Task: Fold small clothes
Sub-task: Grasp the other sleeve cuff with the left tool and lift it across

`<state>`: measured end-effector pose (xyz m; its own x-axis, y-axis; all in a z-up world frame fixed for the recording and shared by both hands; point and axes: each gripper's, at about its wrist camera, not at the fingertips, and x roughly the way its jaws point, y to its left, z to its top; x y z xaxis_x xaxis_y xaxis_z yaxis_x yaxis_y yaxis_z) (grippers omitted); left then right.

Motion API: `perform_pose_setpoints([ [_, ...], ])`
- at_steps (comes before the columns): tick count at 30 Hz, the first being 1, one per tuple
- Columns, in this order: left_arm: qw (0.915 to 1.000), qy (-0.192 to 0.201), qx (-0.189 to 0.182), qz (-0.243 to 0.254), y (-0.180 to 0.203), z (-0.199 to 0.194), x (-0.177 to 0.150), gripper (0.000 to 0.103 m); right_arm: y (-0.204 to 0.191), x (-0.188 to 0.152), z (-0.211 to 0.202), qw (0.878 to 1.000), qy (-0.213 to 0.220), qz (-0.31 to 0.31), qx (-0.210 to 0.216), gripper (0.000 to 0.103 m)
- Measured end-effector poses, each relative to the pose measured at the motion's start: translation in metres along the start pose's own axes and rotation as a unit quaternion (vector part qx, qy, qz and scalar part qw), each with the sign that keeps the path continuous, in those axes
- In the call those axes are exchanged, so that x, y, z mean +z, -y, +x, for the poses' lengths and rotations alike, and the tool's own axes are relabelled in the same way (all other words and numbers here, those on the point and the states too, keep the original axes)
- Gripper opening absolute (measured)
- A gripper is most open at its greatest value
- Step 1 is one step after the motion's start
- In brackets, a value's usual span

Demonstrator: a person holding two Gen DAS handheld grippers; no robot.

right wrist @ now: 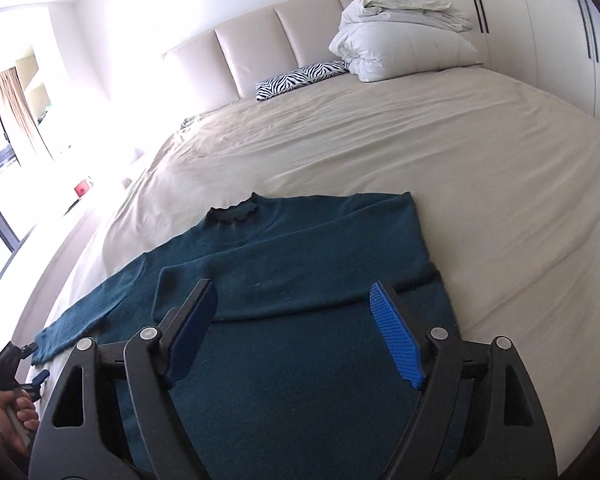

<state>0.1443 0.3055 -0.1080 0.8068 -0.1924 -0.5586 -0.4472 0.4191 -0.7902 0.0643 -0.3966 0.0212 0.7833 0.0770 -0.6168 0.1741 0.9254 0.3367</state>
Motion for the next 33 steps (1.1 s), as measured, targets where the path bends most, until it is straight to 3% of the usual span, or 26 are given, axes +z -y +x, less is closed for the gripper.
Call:
perform_pose_setpoints([
  [4, 0.9962, 0.026, -0.012, -0.082, -0.021, 0.002, 0.023, 0.074, -0.030, -0.016, -0.001, 0.999, -0.020, 0.020, 0.035, 0.078],
  [9, 0.9914, 0.040, -0.019, -0.123, -0.022, 0.025, 0.056, 0.074, -0.042, -0.028, -0.014, 0.997, -0.028, 0.040, 0.056, 0.078],
  [11, 0.9921, 0.040, -0.009, -0.119, -0.019, 0.034, 0.065, 0.065, -0.039, -0.030, -0.022, 0.997, -0.025, 0.041, 0.055, 0.078],
  [12, 0.9925, 0.035, -0.007, -0.117, -0.017, 0.037, 0.069, 0.052, -0.035, -0.030, -0.023, 0.997, -0.024, 0.044, 0.054, 0.078],
  [13, 0.9932, 0.028, -0.006, -0.112, -0.016, 0.041, 0.069, 0.036, -0.031, -0.032, -0.025, 0.997, -0.024, 0.050, 0.053, 0.078],
  [16, 0.9958, 0.029, 0.015, -0.085, -0.015, 0.037, 0.071, 0.011, -0.011, -0.035, -0.025, 0.996, -0.024, 0.069, 0.051, 0.077],
  [20, 0.9980, 0.038, 0.039, -0.031, 0.011, 0.031, 0.065, 0.008, 0.012, -0.047, -0.023, 0.994, -0.028, 0.092, 0.045, 0.074],
  [24, 0.9944, 0.047, 0.053, 0.079, 0.071, 0.026, 0.045, 0.008, 0.036, -0.058, -0.024, 0.992, -0.032, 0.117, 0.044, 0.071],
  [26, 0.9869, 0.048, 0.055, 0.144, 0.109, 0.026, 0.027, 0.008, 0.047, -0.063, -0.025, 0.991, -0.030, 0.127, 0.042, 0.071],
  [28, 0.9735, 0.046, 0.055, 0.217, 0.151, 0.029, 0.000, 0.008, 0.058, -0.067, -0.027, 0.989, -0.029, 0.137, 0.040, 0.071],
  [30, 0.9541, 0.038, 0.053, 0.292, 0.189, 0.034, -0.036, 0.008, 0.069, -0.071, -0.031, 0.988, -0.025, 0.146, 0.038, 0.071],
  [33, 0.9167, 0.028, 0.046, 0.396, 0.241, 0.044, -0.098, 0.008, 0.085, -0.075, -0.038, 0.987, -0.019, 0.158, 0.037, 0.071],
])
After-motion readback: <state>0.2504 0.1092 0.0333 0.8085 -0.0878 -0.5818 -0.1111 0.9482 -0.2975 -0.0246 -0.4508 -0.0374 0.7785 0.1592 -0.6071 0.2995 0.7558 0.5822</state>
